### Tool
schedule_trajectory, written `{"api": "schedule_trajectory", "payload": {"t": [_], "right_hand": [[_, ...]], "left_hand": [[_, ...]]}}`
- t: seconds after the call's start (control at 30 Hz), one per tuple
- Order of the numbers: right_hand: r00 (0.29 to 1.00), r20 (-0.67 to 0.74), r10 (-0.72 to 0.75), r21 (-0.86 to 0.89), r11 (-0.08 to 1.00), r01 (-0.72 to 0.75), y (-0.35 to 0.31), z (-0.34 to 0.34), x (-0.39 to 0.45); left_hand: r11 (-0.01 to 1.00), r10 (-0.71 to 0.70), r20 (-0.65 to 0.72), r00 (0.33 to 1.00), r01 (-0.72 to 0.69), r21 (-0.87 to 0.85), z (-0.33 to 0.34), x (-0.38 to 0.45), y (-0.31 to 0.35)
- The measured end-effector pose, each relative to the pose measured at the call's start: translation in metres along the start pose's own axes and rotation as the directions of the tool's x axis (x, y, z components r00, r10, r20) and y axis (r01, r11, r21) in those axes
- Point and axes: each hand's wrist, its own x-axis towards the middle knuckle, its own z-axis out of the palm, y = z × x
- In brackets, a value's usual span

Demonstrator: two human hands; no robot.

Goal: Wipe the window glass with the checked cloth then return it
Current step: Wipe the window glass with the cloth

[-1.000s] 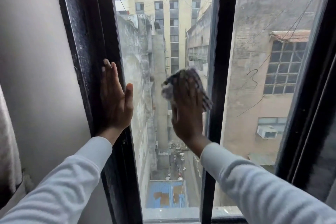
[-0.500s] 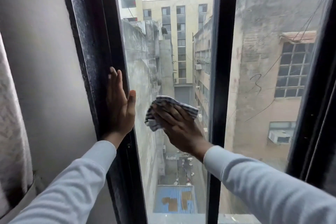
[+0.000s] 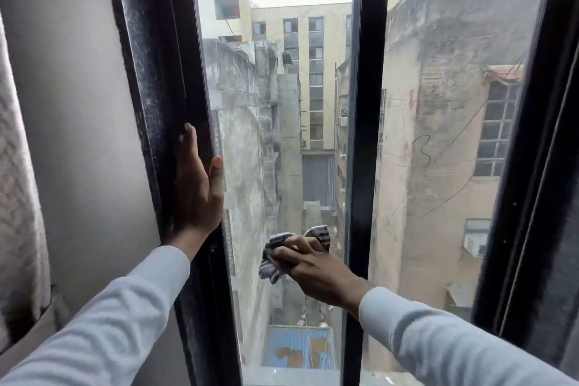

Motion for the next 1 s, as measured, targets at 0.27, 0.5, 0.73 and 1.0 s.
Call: {"api": "schedule_trajectory", "payload": {"t": [0.27,0.5,0.73,1.0], "right_hand": [[0.762,-0.553,0.337,0.050,0.926,-0.374,0.078,-0.092,-0.070],[0.623,-0.522,0.583,0.143,0.780,-0.610,0.198,-0.113,-0.113],[0.811,-0.470,0.349,-0.032,0.911,-0.411,0.199,-0.101,-0.083],[0.901,-0.407,0.149,-0.154,0.961,-0.229,0.164,-0.054,-0.113]], "left_hand": [[0.881,0.343,0.243,0.907,-0.400,0.251,0.071,-0.008,0.101],[0.682,0.532,0.312,0.787,-0.617,0.392,0.147,-0.026,0.155],[0.568,0.614,0.229,0.755,-0.624,0.536,0.163,-0.027,0.146],[0.549,0.616,0.218,0.757,-0.611,0.571,0.163,-0.025,0.143]]}}
